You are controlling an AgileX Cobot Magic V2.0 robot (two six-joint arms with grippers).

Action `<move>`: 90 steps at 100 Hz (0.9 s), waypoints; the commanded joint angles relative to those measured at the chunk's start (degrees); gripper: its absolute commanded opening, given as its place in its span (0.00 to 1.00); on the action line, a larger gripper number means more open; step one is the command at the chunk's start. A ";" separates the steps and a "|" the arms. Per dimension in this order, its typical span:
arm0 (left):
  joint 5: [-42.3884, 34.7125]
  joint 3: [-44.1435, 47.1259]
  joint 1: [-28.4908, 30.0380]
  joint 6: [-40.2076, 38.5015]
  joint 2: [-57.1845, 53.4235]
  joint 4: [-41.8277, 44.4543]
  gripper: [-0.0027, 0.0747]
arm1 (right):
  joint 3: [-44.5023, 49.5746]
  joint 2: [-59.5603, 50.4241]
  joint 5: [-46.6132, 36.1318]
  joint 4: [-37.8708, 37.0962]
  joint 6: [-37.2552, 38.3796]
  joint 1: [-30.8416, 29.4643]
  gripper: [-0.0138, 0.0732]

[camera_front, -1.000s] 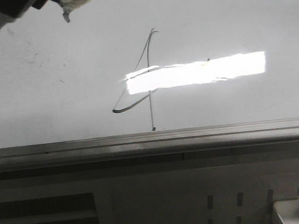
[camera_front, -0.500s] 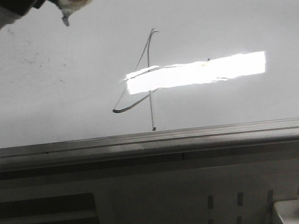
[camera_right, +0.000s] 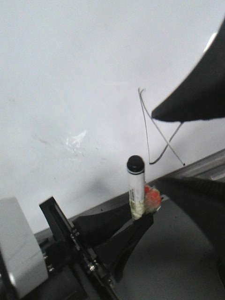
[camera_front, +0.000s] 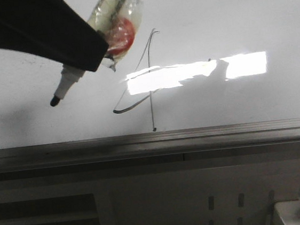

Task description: Write number 4 on whiteboard

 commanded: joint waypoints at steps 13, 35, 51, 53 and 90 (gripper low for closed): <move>-22.02 6.36 -0.15 -0.86 -1.32 -11.29 0.01 | 1.38 -6.70 -4.11 2.11 0.58 -3.26 0.09; -33.49 8.61 -0.15 -0.86 0.42 -17.06 0.01 | 9.55 -12.54 -11.28 2.20 2.73 -3.26 0.09; -36.39 8.61 -0.15 -0.86 4.45 -17.92 0.01 | 13.11 -13.80 -13.52 2.79 2.73 -3.26 0.09; -36.98 8.61 -0.15 -0.86 4.97 -18.56 0.01 | 13.22 -13.80 -13.40 2.79 2.73 -3.26 0.09; -43.72 8.61 -0.15 -0.86 9.81 -23.67 0.02 | 13.55 -13.80 -13.72 5.06 2.73 -3.26 0.09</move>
